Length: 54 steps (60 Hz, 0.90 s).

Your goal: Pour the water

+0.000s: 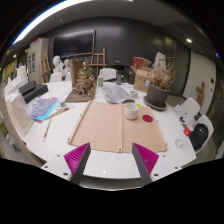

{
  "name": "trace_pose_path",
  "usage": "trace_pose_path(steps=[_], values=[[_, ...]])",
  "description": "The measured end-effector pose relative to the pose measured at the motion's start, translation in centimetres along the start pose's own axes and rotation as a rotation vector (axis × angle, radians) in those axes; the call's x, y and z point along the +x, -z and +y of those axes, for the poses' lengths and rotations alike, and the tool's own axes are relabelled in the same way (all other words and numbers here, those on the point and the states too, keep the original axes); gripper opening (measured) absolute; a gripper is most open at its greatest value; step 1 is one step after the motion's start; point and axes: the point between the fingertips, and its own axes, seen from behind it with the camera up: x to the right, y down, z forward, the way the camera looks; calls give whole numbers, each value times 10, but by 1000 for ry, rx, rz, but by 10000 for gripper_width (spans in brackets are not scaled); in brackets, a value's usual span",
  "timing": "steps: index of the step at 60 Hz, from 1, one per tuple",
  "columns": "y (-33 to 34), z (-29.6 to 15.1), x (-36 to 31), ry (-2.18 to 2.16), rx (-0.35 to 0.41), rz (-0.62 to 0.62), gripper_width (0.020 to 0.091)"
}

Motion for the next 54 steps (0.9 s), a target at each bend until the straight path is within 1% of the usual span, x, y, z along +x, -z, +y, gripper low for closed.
trace_pose_path(steps=[8,13,21,32,44,54], values=[[-2,5,36,-36,-3,50,848],[-4,15,78,-53,-2,76,846],[-11,35,151,-81,-5,129,847],[-31,70,270,-83,9,231,848],[-75,88,378,-81,77,273,854],[-133,86,432,-130,112,250,855]])
